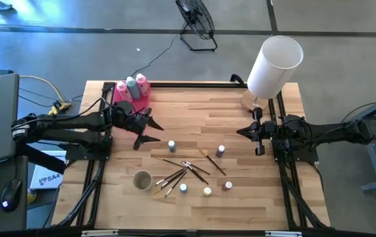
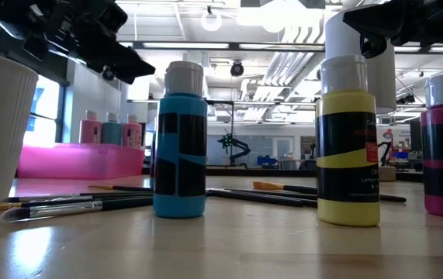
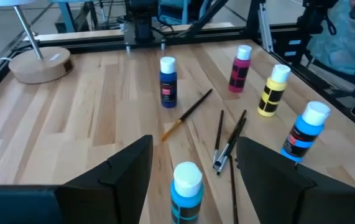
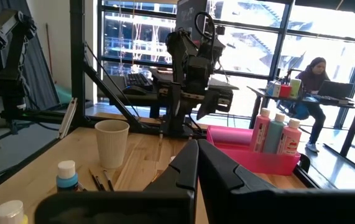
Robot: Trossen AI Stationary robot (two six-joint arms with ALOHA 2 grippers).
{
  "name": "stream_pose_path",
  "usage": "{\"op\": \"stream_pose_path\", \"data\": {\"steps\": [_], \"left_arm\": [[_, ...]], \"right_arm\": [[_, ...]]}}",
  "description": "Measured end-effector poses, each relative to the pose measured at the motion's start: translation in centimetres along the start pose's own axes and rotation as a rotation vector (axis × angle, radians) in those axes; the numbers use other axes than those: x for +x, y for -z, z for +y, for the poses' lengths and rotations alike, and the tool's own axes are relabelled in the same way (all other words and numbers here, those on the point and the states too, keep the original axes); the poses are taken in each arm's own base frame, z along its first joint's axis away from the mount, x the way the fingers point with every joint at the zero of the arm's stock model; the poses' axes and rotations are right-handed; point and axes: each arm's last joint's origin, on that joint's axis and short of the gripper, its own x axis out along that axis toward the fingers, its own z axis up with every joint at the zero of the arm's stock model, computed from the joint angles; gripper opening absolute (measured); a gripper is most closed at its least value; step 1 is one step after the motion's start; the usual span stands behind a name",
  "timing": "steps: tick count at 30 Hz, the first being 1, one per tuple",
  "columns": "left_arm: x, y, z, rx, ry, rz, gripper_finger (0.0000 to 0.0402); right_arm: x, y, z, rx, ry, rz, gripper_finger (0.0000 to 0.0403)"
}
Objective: Pick & Place Paint Supplies
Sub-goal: Put the small light blue paint bottle into the pink bin
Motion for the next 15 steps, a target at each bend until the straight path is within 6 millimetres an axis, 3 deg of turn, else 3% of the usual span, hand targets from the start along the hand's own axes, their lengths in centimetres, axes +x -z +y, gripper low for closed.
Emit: {"op": "stream_pose_path", "data": {"steps": [10, 15], "left_arm": [[0.00, 0.01, 0.03, -0.004, -0.010, 0.002, 0.0230], [-0.01, 0.15, -0.03, 0.101, 0.004, 0.014, 0.0230]], "right_arm": [[0.00, 0.00, 0.00, 0.000, 0.000, 0.000, 0.0003], [0.00, 0.00, 0.00, 0.000, 0.000, 0.000, 0.0003]]}}
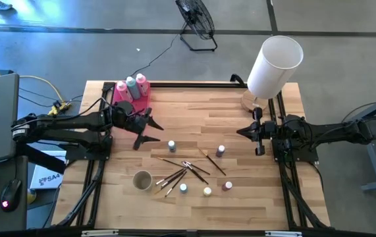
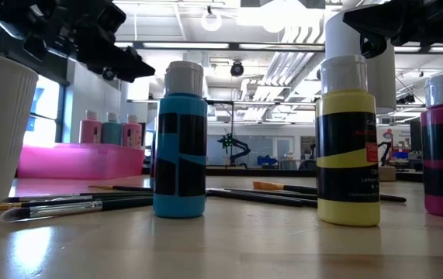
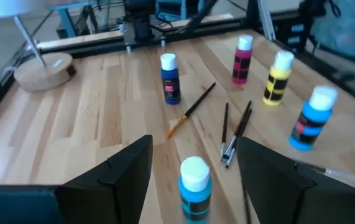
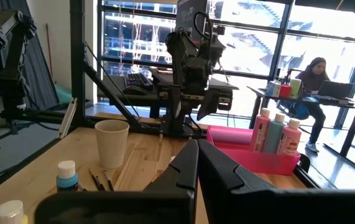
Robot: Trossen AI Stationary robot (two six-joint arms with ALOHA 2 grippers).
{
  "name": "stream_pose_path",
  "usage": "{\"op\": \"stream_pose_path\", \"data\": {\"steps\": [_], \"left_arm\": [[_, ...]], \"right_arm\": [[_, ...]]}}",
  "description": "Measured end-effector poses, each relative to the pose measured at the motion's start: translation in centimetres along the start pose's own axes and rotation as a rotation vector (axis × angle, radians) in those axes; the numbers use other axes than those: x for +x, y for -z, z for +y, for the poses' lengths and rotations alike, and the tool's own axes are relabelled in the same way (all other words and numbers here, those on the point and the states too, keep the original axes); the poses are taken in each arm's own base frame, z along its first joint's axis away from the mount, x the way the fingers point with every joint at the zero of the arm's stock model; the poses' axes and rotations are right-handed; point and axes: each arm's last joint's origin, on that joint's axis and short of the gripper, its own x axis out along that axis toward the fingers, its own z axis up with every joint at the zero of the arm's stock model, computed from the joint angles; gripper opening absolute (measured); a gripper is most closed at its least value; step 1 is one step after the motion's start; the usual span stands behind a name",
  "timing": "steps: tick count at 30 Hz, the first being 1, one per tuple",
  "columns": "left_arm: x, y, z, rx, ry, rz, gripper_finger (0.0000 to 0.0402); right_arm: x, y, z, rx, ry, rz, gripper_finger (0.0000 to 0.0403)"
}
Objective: Pick & Place Paint Supplies
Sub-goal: Put the small light blue paint bottle into the pink bin
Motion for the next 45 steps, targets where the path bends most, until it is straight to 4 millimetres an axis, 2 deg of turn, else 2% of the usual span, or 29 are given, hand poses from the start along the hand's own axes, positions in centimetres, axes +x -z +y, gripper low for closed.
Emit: {"op": "stream_pose_path", "data": {"steps": [7, 18, 26, 30, 33, 37, 45], "left_arm": [[0.5, 0.2, -0.1, -0.008, 0.098, -0.017, 0.0230], [2.7, 1.1, 0.9, -0.181, 0.063, -0.013, 0.0230], [3.0, 1.0, 1.2, -0.238, -0.012, -0.027, 0.0230], [3.4, 0.1, 0.9, -0.214, -0.021, -0.019, 0.0230], [3.7, -0.5, 0.4, -0.173, -0.059, 0.055, 0.0230], [4.0, -0.6, -0.4, -0.158, -0.088, 0.158, 0.0230], [4.3, -0.5, -1.1, -0.164, -0.064, 0.181, 0.0230]], "right_arm": [[0.0, 0.0, 0.0, 0.000, 0.000, 0.000, 0.0003], [0.0, -0.1, 0.0, 0.000, 0.001, -0.007, 0.0003], [0.0, -0.1, 0.0, -0.001, 0.001, -0.007, 0.0003], [0.0, -0.1, 0.0, 0.000, 0.001, -0.007, 0.0003], [0.0, -0.1, 0.0, 0.000, 0.001, -0.007, 0.0003], [0.0, -0.1, 0.0, 0.000, 0.001, -0.007, 0.0003], [0.0, -0.1, 0.0, 0.000, 0.001, -0.007, 0.0003]]}}
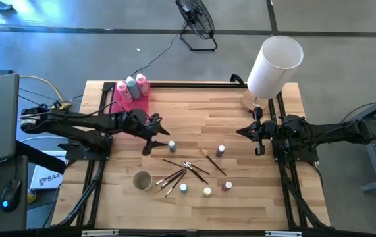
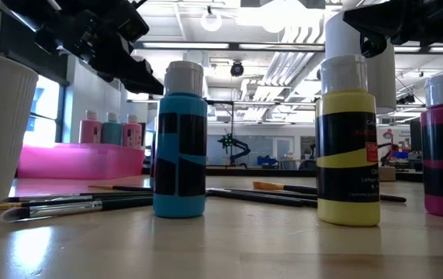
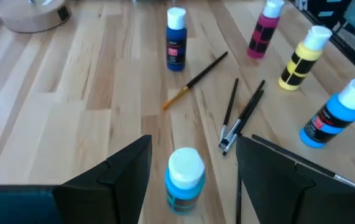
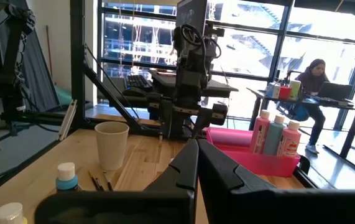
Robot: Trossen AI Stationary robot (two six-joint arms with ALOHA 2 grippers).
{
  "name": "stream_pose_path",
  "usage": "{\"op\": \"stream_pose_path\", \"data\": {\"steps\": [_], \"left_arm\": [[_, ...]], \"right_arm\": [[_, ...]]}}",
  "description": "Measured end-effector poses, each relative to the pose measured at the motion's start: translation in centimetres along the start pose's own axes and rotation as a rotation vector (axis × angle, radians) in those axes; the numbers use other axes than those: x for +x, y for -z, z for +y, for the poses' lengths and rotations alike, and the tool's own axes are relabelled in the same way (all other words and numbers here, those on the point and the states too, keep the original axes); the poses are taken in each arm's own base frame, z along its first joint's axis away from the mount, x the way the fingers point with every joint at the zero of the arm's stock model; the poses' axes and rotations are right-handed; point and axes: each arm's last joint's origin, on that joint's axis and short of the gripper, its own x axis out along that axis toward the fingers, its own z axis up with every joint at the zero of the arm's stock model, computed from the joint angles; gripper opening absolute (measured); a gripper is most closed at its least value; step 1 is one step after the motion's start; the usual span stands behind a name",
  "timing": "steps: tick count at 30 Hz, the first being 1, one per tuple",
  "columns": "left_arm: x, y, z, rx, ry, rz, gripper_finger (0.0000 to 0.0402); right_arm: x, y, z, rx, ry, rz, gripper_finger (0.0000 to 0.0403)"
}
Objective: Pick & Place Paint Supplies
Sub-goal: Put the small light blue paint bottle into the pink bin
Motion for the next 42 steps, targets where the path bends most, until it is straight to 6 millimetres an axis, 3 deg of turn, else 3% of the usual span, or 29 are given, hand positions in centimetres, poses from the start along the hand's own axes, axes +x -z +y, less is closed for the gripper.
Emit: {"op": "stream_pose_path", "data": {"steps": [13, 26, 42], "left_arm": [[3.6, 2.0, 0.5, -0.041, 0.025, 0.092, 0.0230], [5.2, 3.2, 0.7, -0.095, 0.051, 0.144, 0.0230], [5.5, 2.5, 0.7, -0.095, 0.099, 0.076, 0.0230]], "right_arm": [[0.0, 0.0, 0.0, 0.000, -0.001, 0.000, 0.0003], [0.0, 0.0, 0.0, 0.000, 0.000, 0.000, 0.0003], [0.0, 0.0, 0.0, 0.000, -0.001, 0.000, 0.0003]]}}
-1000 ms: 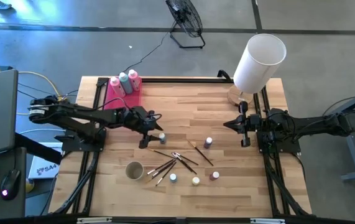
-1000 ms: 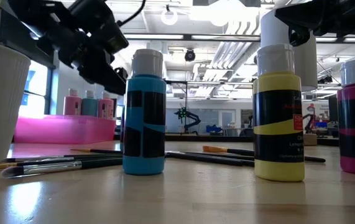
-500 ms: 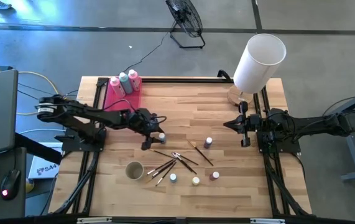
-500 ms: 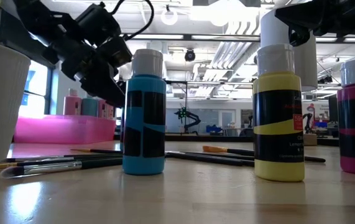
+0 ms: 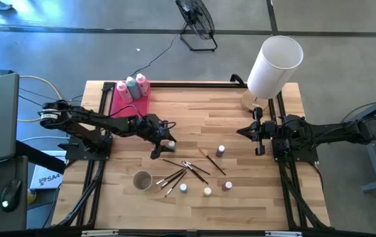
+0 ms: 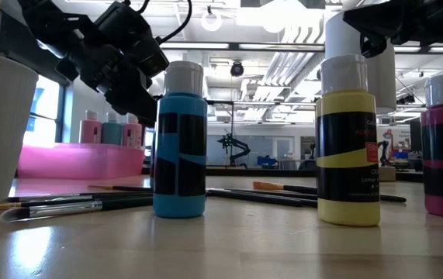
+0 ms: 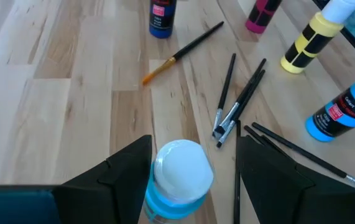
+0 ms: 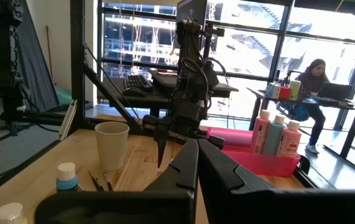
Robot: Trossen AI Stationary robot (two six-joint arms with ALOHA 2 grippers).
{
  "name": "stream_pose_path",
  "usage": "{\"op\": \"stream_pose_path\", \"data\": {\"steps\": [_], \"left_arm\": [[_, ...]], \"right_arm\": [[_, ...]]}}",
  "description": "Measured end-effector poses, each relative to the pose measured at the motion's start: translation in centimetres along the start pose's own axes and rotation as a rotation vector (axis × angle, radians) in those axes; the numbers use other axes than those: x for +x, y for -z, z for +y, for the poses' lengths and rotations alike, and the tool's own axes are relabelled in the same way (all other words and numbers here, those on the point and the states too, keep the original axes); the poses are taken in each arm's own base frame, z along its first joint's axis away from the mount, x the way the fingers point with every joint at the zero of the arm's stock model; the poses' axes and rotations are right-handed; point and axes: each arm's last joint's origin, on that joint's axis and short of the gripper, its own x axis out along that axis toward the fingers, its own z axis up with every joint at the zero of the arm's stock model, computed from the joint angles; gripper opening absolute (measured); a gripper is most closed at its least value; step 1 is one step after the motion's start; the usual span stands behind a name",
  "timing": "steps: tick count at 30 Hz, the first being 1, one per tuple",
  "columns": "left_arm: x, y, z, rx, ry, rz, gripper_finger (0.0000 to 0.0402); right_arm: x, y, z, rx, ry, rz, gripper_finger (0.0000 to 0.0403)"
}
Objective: Pick & Place Paint Supplies
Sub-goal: Put the small light blue paint bottle into the pink bin
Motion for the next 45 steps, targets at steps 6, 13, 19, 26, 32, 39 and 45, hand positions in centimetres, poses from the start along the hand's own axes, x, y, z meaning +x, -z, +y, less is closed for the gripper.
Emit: {"op": "stream_pose_path", "data": {"steps": [6, 13, 19, 26, 32, 39, 45], "left_arm": [[0.00, 0.00, 0.01, 0.000, -0.005, 0.001, 0.0230], [0.00, 0.06, 0.01, -0.002, -0.005, 0.006, 0.0229], [0.00, 0.18, 0.02, -0.006, -0.007, 0.018, 0.0191], [0.00, 0.18, 0.03, -0.006, -0.008, 0.018, 0.0147], [0.00, 0.16, 0.03, -0.005, -0.008, 0.016, 0.0130], [0.00, 0.18, 0.04, -0.006, -0.012, 0.018, 0.0130], [-0.02, 0.19, 0.02, -0.005, -0.012, 0.020, 0.0129]], "right_arm": [[0.00, 0.00, 0.00, 0.000, 0.000, 0.000, 0.0003], [0.00, 0.00, 0.00, 0.000, 0.000, 0.000, 0.0003], [0.00, 0.00, 0.00, 0.000, 0.000, 0.000, 0.0003], [0.00, 0.00, 0.00, 0.000, 0.000, 0.000, 0.0003], [0.00, 0.00, 0.00, 0.000, 0.000, 0.000, 0.0003], [0.00, 0.00, 0.01, 0.000, -0.003, 0.000, 0.0003], [0.00, 0.00, 0.01, 0.000, -0.003, 0.000, 0.0003]]}}
